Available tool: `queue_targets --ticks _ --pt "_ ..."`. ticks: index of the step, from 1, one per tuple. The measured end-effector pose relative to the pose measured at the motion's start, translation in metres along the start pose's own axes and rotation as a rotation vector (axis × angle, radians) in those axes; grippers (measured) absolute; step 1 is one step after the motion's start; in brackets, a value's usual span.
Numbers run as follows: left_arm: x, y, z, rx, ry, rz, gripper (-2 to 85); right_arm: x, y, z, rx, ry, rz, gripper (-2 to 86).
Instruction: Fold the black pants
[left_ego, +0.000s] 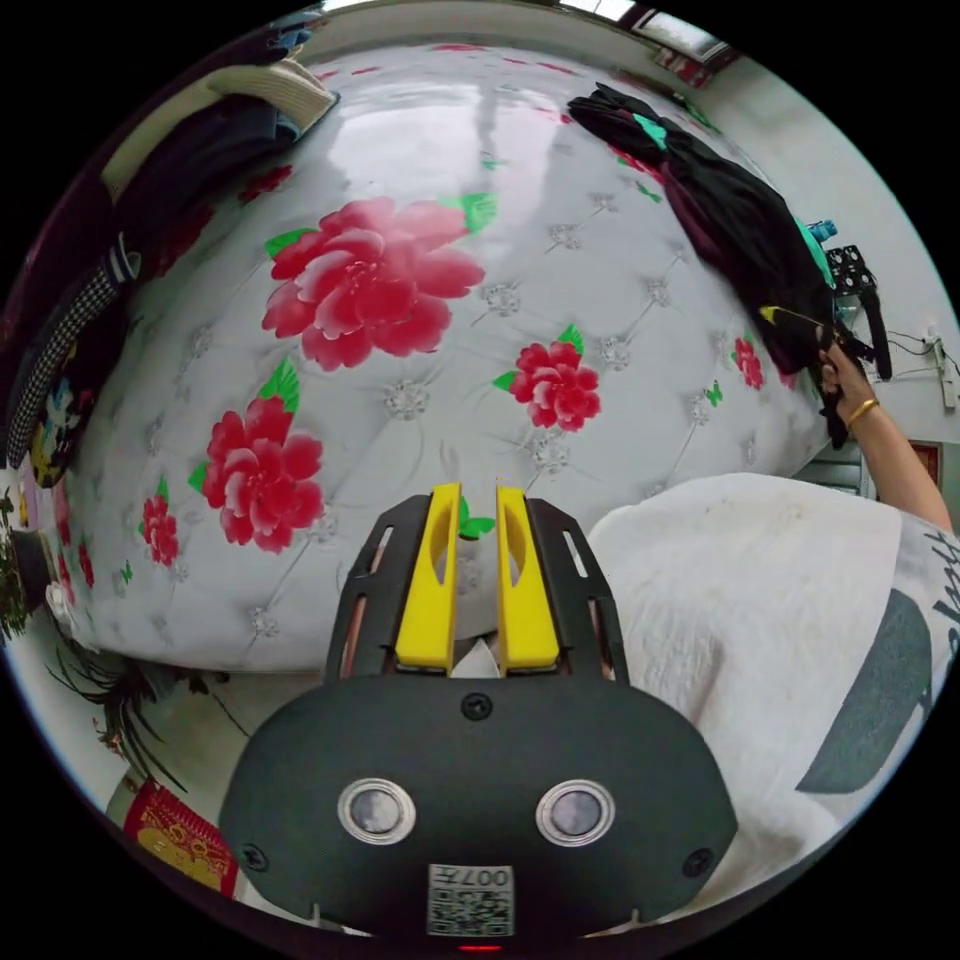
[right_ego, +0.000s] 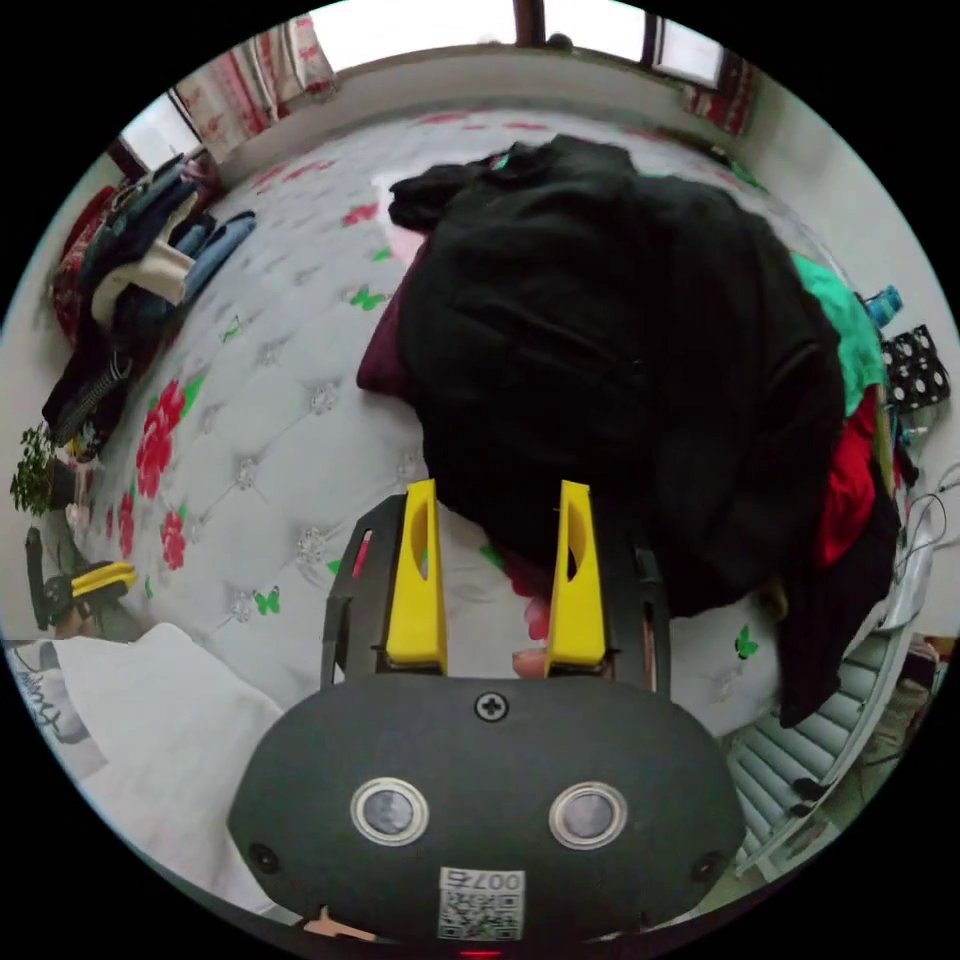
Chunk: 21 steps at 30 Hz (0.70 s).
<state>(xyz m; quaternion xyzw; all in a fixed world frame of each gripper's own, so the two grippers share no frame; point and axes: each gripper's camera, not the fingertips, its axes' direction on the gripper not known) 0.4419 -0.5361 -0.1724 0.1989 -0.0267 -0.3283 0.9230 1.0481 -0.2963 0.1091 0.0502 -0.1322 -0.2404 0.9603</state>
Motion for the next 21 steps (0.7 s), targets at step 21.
queue_targets --ticks 21 --pt "0.014 0.127 -0.095 0.445 0.183 0.006 10.8 -0.118 0.096 -0.236 0.361 -0.89 -0.604 0.2"
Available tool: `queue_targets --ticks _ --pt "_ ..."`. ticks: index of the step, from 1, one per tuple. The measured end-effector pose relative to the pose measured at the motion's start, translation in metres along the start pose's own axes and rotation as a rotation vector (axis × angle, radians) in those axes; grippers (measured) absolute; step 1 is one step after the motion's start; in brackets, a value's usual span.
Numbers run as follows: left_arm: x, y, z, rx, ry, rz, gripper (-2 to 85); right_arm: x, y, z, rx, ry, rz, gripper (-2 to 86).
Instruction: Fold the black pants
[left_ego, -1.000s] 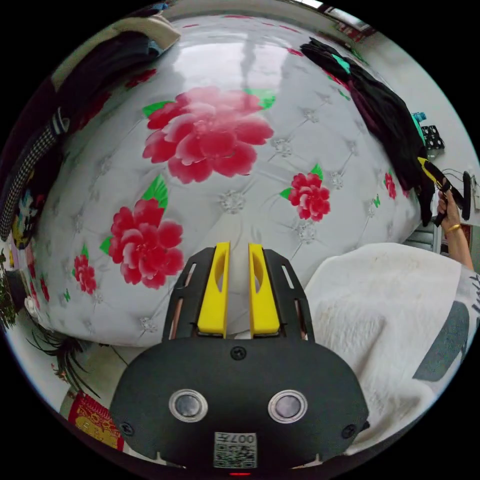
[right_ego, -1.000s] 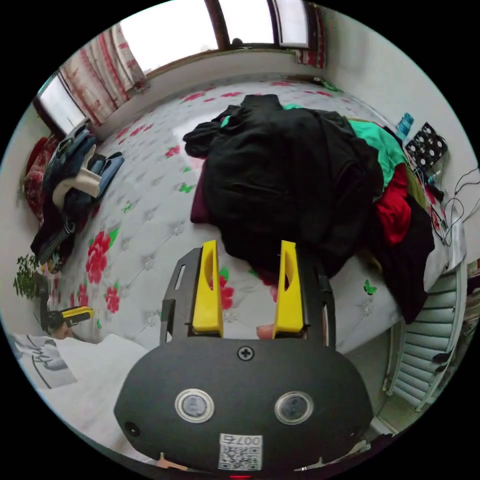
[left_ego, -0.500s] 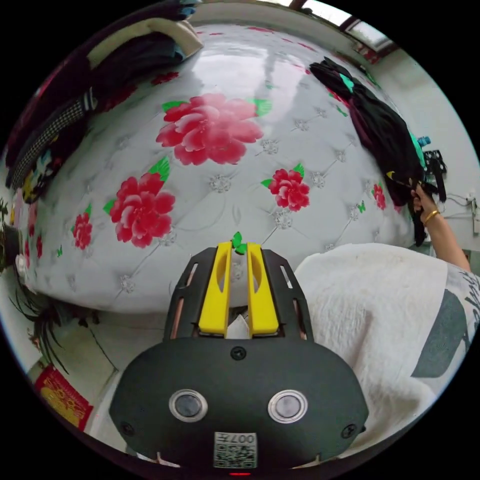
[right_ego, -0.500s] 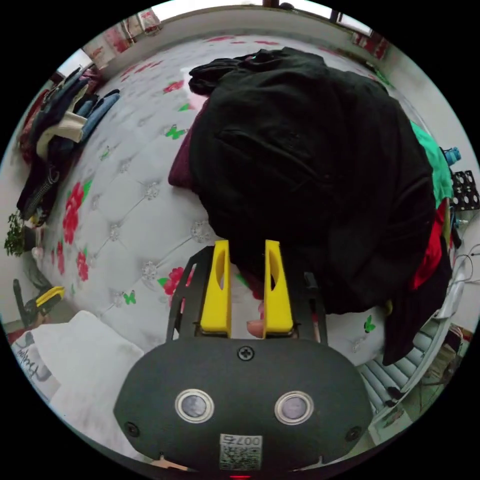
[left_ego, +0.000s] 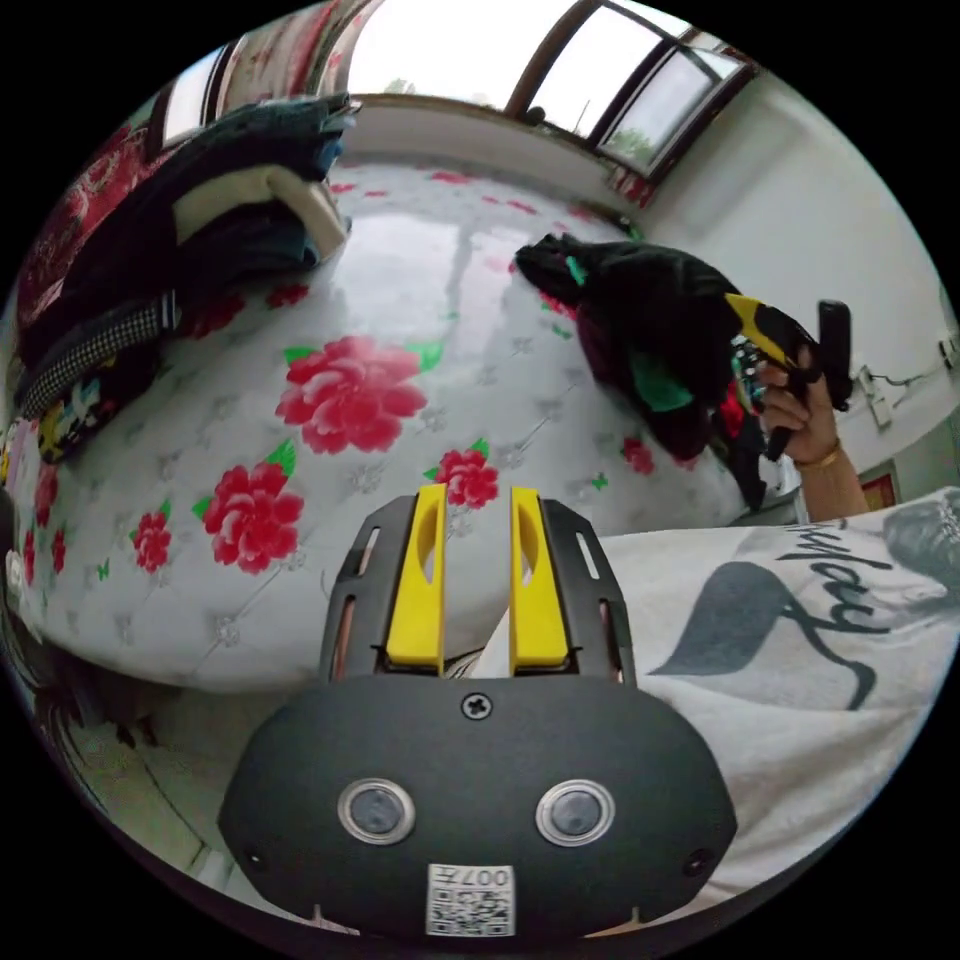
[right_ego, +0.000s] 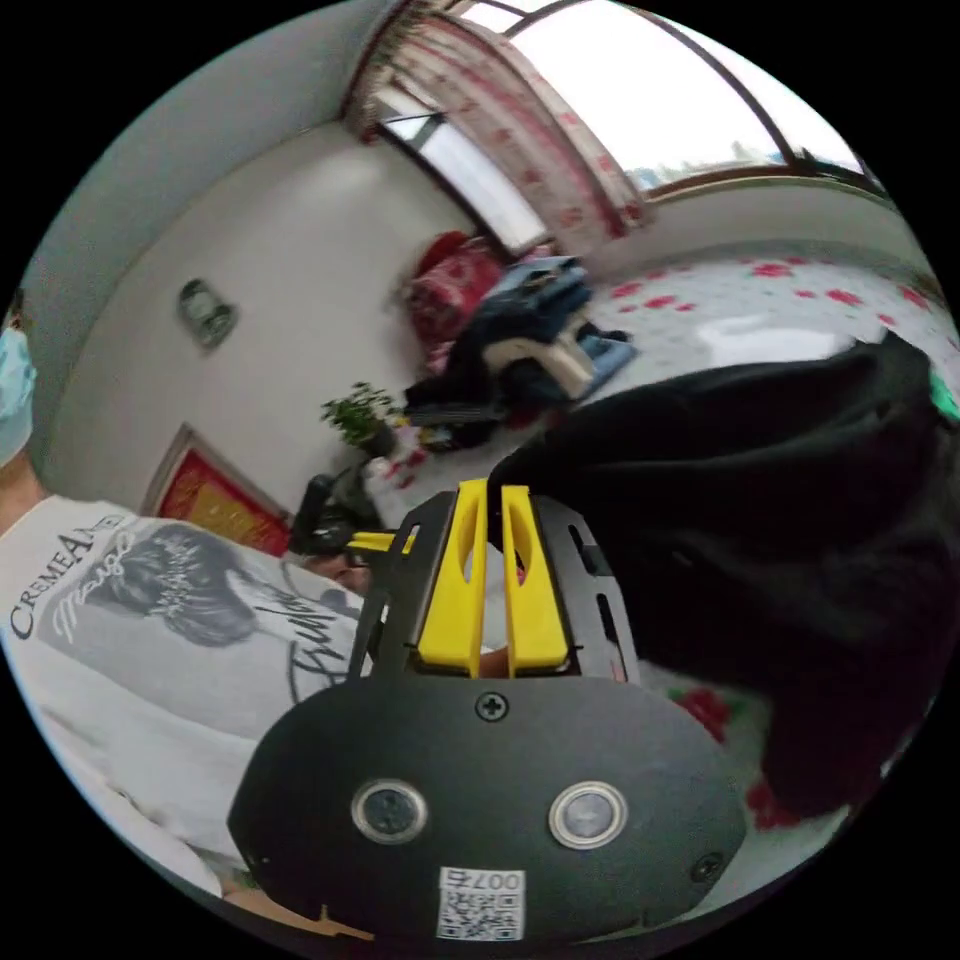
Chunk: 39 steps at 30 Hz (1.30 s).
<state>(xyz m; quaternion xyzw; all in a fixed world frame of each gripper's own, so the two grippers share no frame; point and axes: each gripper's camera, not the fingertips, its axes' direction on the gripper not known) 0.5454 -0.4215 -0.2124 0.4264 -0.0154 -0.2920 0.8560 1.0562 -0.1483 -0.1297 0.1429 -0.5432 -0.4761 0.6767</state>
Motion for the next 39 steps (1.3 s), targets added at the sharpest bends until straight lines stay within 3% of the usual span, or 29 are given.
queue_targets --ticks 3,6,10,14,19,22,27,29,37,39 --pt "-0.012 0.017 -0.026 0.11 0.073 -0.027 13.4 -0.058 -0.033 0.069 -0.127 -0.248 -0.184 0.6" --pt "-0.049 0.036 -0.045 0.154 -0.01 -0.181 12.4 -0.123 -0.056 0.149 -0.329 -0.391 -0.378 1.4" --pt "-0.123 0.071 -0.065 0.106 -0.243 -0.539 8.8 -0.149 -0.056 0.212 -0.454 -0.307 -0.458 3.1" --pt "-0.169 0.119 -0.092 0.19 -0.206 -0.747 8.8 -0.08 -0.046 0.206 -0.402 -0.22 -0.26 4.4" --pt "-0.151 0.116 -0.076 0.068 -0.311 -0.627 9.2 0.078 0.007 0.129 -0.283 0.025 0.239 6.6" --pt "-0.131 0.083 -0.042 0.0 -0.287 -0.476 9.5 0.124 0.04 0.073 -0.175 0.175 0.402 7.9" --pt "-0.143 0.028 0.035 -0.153 -0.295 -0.448 7.1 0.148 0.056 0.034 -0.063 0.432 0.505 10.2" --pt "-0.161 0.021 0.059 -0.252 -0.326 -0.464 4.7 0.159 0.051 0.033 -0.039 0.442 0.537 10.7" --pt "-0.219 -0.023 0.064 -0.284 -0.368 -0.37 -0.7 0.203 -0.019 0.073 -0.056 0.483 0.531 11.1" --pt "-0.257 -0.05 0.058 -0.307 -0.523 -0.377 -0.9 0.213 -0.036 0.086 -0.074 0.48 0.522 11.1"
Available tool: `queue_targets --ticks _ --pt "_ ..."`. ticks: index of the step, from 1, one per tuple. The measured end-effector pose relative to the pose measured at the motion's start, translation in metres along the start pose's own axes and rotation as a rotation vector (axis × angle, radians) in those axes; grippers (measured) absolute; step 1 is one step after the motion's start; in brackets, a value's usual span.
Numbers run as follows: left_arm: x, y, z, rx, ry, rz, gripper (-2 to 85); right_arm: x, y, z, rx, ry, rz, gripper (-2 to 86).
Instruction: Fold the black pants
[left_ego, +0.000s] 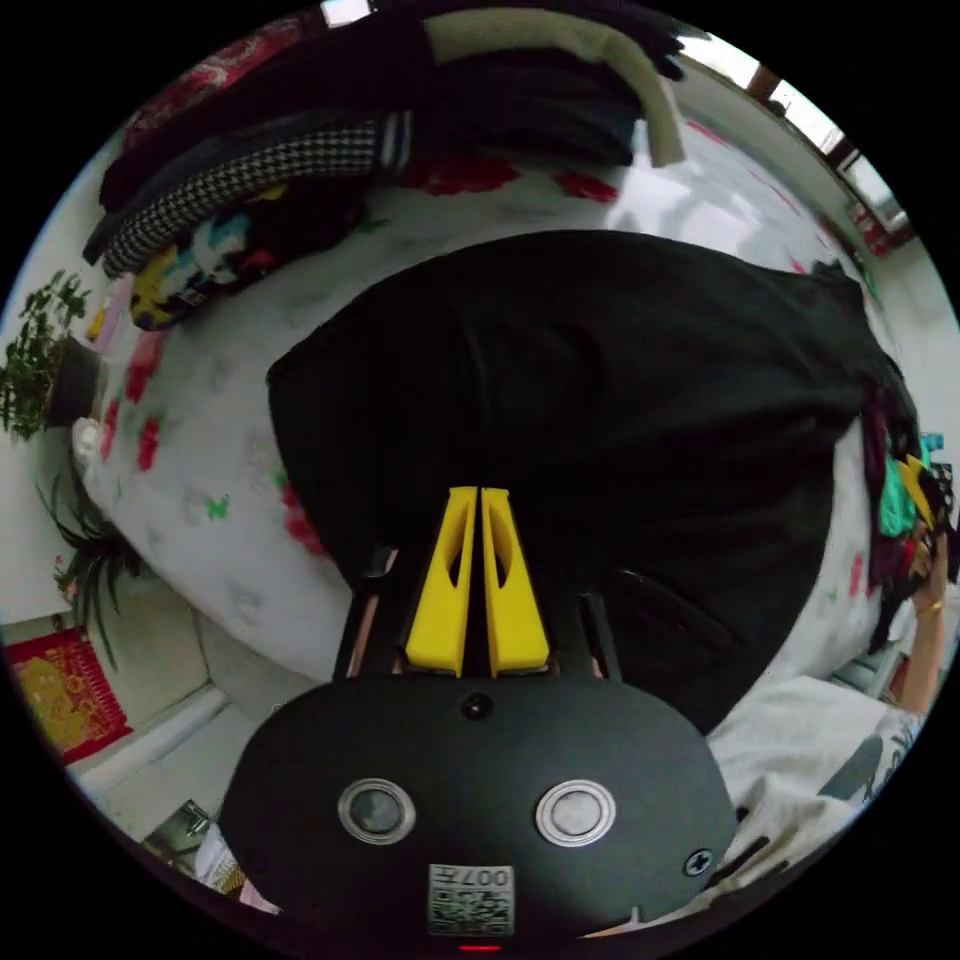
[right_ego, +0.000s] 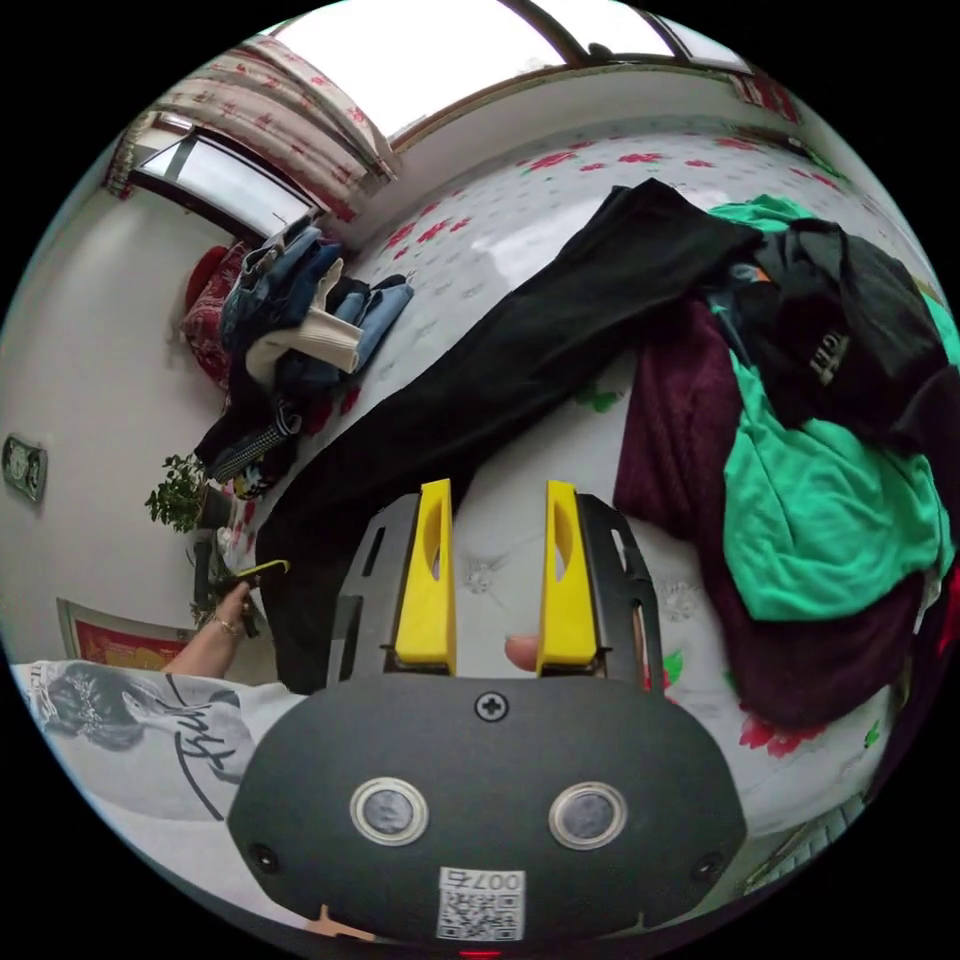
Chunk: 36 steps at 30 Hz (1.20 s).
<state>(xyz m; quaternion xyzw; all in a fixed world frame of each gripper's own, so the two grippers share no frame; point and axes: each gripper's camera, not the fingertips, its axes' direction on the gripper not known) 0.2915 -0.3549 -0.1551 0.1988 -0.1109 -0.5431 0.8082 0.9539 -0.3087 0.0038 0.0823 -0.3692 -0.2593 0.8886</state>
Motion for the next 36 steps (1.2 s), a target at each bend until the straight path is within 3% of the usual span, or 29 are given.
queue_targets --ticks 2,6,13,17,19,21,26,29,36 --pt "-0.025 -0.029 0.001 -0.021 -0.084 -0.05 -0.9 -0.008 -0.018 0.012 -0.013 0.015 -0.017 11.2" --pt "-0.082 -0.056 -0.025 0.067 -0.01 -0.257 -0.5 -0.024 -0.056 0.039 -0.029 0.058 -0.061 11.2" --pt "-0.06 0.006 -0.042 0.18 0.095 -0.305 5.3 -0.023 -0.122 0.099 -0.036 0.24 -0.061 11.6" --pt "-0.015 0.036 -0.032 0.102 0.201 -0.238 8.1 -0.016 -0.154 0.133 -0.063 0.358 -0.053 12.1" --pt "0.01 0.039 -0.032 0.07 0.23 -0.16 8.7 -0.009 -0.165 0.169 -0.188 0.424 -0.053 11.9" --pt "0.045 0.039 -0.03 0.045 0.247 -0.049 9.2 -0.015 -0.163 0.172 -0.111 0.432 -0.089 10.8" --pt "0.091 0.036 -0.007 -0.026 0.093 0.084 8.9 -0.015 -0.18 0.162 -0.15 0.308 -0.06 6.5" --pt "0.102 0.027 -0.006 -0.074 0.052 0.132 8.7 -0.055 -0.201 0.109 0.025 0.228 -0.193 5.0" --pt "0.098 0.022 -0.007 -0.094 0.122 0.073 8.3 -0.22 -0.204 0.042 0.434 0.42 -0.848 4.4"
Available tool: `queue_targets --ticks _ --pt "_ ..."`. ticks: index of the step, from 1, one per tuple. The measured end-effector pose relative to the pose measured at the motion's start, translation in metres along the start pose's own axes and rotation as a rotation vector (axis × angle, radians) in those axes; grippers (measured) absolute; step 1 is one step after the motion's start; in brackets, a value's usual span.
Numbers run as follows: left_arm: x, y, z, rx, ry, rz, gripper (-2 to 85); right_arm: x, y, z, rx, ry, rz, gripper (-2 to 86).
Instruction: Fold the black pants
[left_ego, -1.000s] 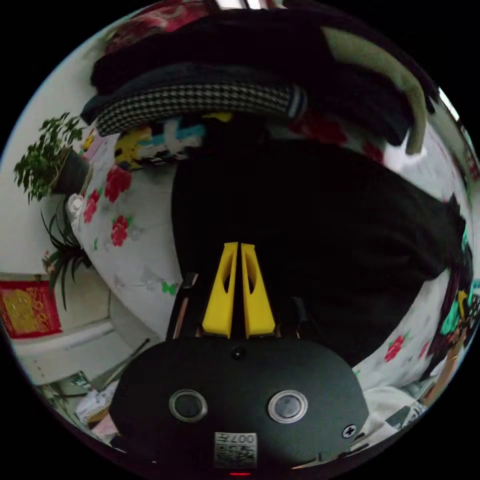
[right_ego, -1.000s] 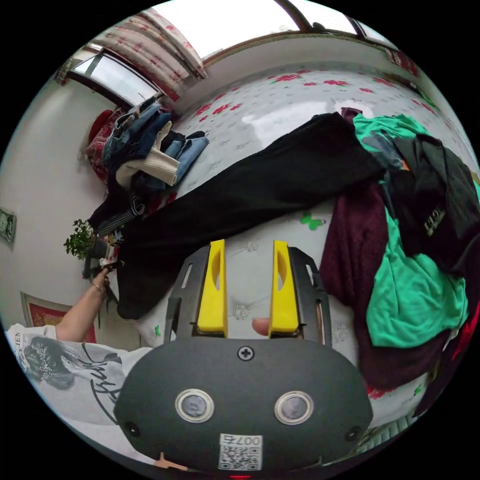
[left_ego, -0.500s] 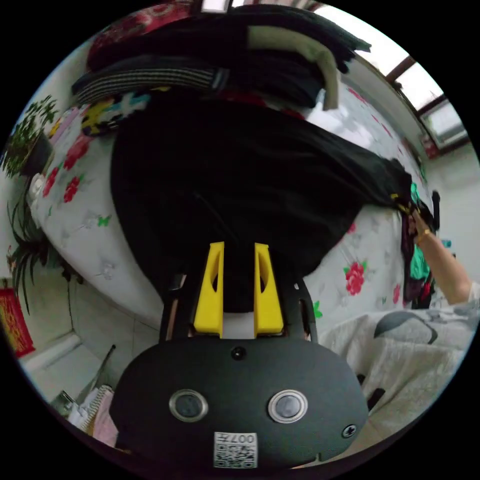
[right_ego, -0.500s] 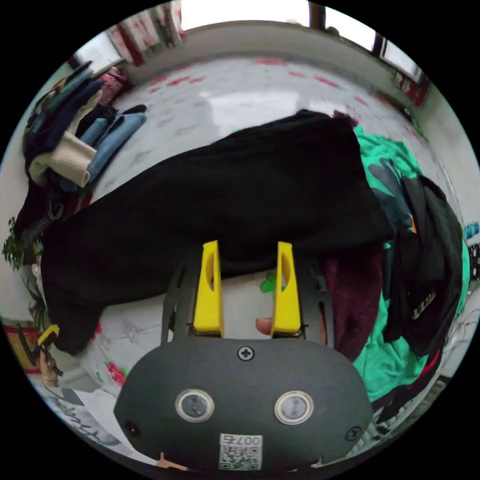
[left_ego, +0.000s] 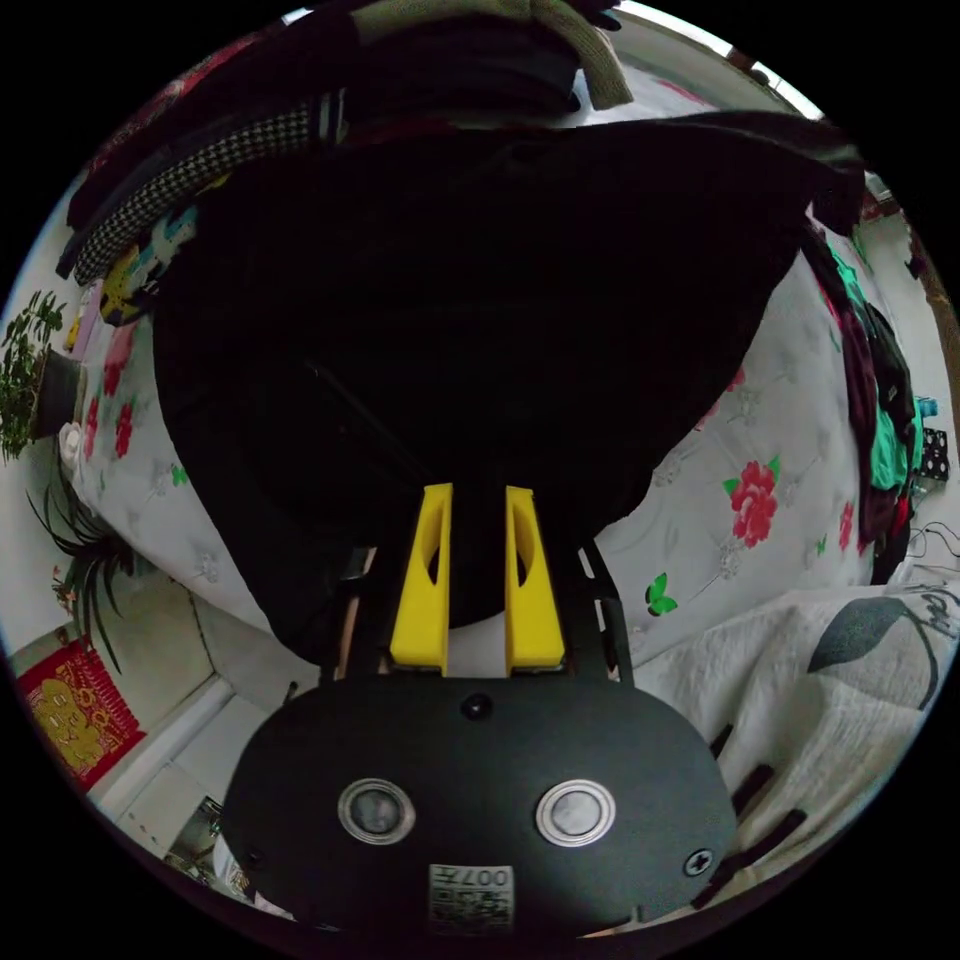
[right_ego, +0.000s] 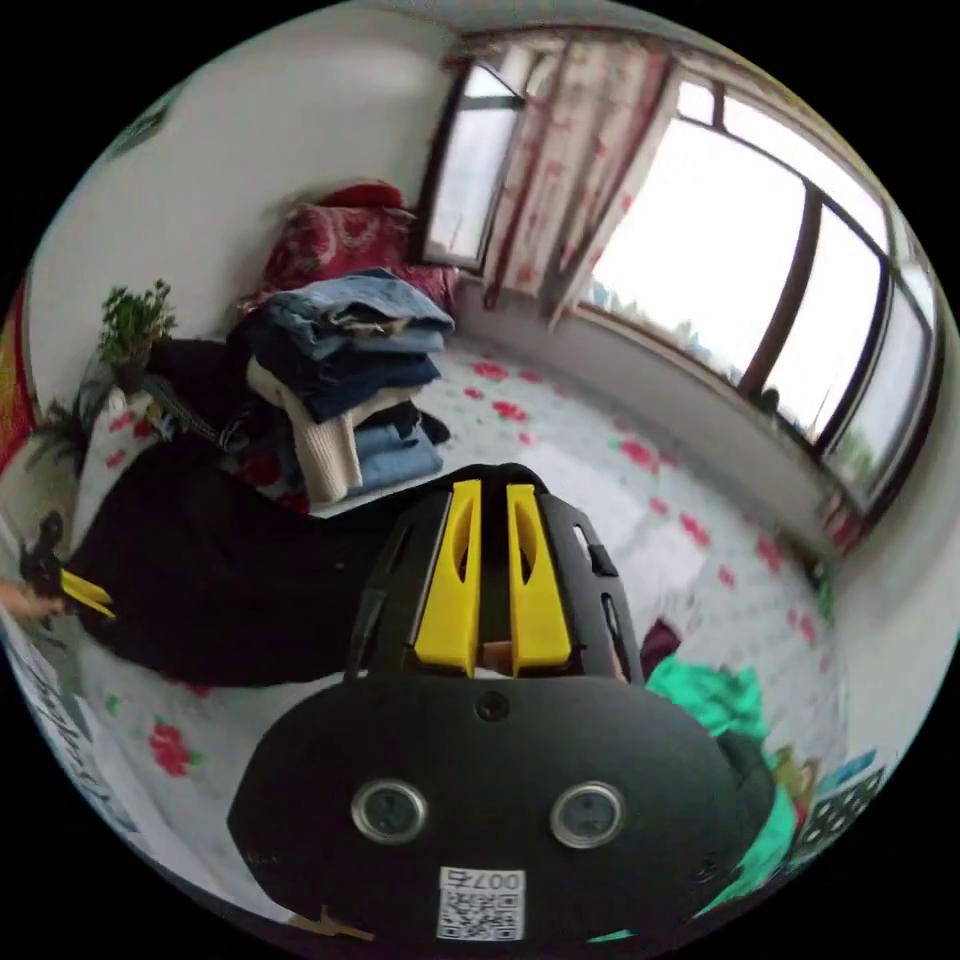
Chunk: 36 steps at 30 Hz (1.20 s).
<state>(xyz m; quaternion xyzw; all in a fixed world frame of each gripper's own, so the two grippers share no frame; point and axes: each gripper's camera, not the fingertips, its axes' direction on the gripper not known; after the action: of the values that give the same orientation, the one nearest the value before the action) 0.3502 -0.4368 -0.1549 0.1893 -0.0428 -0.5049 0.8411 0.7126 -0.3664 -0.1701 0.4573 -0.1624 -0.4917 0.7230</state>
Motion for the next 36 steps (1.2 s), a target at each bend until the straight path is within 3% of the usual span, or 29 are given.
queue_targets --ticks 2,5,7,11,13,18,20,23,26,32,34,36 --pt "0.003 0.001 -0.001 0.0 -0.004 0.014 8.2 -0.01 -0.006 0.016 0.012 0.065 -0.039 4.8" --pt "0.006 0.007 -0.005 0.004 -0.003 0.014 8.0 0.011 0.006 0.081 -0.28 0.016 0.151 5.8" --pt "0.011 0.014 -0.013 0.032 -0.01 0.017 7.1 0.045 0.047 0.102 -0.395 -0.117 0.4 6.8" --pt "0.036 0.034 -0.031 0.138 0.063 0.167 8.3 0.073 0.123 0.102 -0.417 -0.322 0.644 7.6" --pt "0.049 0.035 -0.022 0.094 0.076 0.229 9.8 0.078 0.166 0.109 -0.47 -0.44 0.768 8.3" --pt "0.061 0.03 -0.003 -0.031 0.049 0.29 8.1 0.052 0.183 0.128 -0.531 -0.653 0.791 8.4" --pt "0.057 0.035 -0.006 -0.011 0.04 0.285 1.6 0.043 0.175 0.126 -0.538 -0.588 0.784 6.9" --pt "0.053 0.049 -0.011 -0.033 0.068 0.316 -0.1 0.038 0.169 0.124 -0.597 -0.596 0.789 2.2" --pt "0.048 0.078 -0.028 -0.009 0.052 0.356 -0.5 0.049 0.162 0.077 -0.455 -0.655 0.797 0.6" --pt "0.0 0.161 -0.068 0.074 -0.089 0.206 -0.7 0.044 0.167 -0.147 -0.071 -0.824 0.767 0.0" --pt "-0.016 0.19 -0.079 0.125 -0.149 0.128 -0.7 0.012 0.166 -0.254 0.042 -0.867 0.616 0.3" --pt "-0.036 0.224 -0.083 0.158 -0.188 0.018 -0.7 -0.016 0.167 -0.305 0.024 -0.848 0.497 0.8"
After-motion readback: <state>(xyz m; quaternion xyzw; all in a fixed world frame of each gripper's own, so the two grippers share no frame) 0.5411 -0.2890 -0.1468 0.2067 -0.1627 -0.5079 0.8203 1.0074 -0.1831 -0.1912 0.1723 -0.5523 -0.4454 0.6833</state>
